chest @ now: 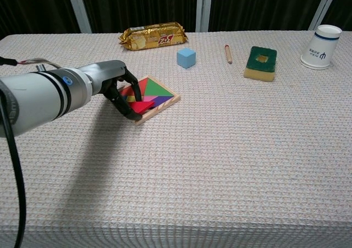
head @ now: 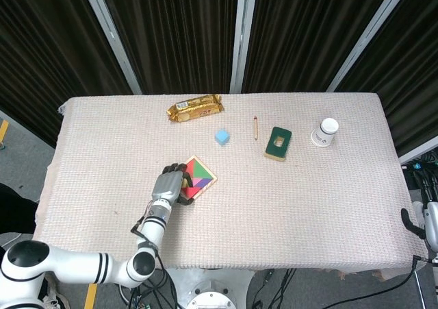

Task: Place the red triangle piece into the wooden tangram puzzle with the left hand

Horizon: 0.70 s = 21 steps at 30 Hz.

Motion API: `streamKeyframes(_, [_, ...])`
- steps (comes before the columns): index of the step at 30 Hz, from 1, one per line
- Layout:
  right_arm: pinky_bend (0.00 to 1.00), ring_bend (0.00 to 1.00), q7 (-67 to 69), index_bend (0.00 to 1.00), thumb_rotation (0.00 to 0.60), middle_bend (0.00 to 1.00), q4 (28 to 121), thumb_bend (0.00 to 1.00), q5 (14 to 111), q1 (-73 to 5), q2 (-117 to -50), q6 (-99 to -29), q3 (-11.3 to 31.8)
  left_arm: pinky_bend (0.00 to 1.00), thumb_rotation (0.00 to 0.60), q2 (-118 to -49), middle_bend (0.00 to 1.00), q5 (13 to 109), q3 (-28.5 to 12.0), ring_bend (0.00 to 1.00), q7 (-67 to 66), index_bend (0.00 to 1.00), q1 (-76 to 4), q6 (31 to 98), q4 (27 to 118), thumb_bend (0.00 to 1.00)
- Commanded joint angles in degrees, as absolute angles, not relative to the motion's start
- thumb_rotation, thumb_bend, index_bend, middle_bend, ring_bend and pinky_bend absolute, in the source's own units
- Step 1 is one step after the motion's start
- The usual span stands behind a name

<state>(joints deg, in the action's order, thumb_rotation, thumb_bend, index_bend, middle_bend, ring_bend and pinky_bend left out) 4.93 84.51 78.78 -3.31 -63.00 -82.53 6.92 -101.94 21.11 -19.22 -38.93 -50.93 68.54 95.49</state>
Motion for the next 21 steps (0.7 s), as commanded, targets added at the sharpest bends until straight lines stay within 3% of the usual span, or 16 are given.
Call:
streamKeyframes(1, [0.00, 0.00, 4.98, 0.00, 0.600, 0.00, 84.42, 0.30, 78.72, -3.33, -63.05, -82.41, 6.91, 0.01, 0.600, -102.03, 0.12, 21.25, -19.00, 0.00, -39.00, 0.53, -51.08, 68.37, 95.41, 0.24])
streamKeyframes(13, [0.00, 0.00, 5.42, 0.00, 0.600, 0.00, 83.88, 0.30, 78.56, -3.25, -63.18, -82.22, 6.91, 0.01, 0.600, -102.75, 0.12, 21.87, -18.20, 0.00, -38.70, 0.52, -51.41, 67.82, 94.52, 0.24])
streamKeyframes(21, [0.00, 0.00, 5.38, 0.00, 0.600, 0.00, 83.83, 0.30, 78.44, -3.24, -63.24, -82.11, 6.95, 0.01, 0.600, -102.51, 0.11, 22.72, -17.71, 0.00, -38.12, 0.43, -51.18, 67.40, 94.50, 0.24])
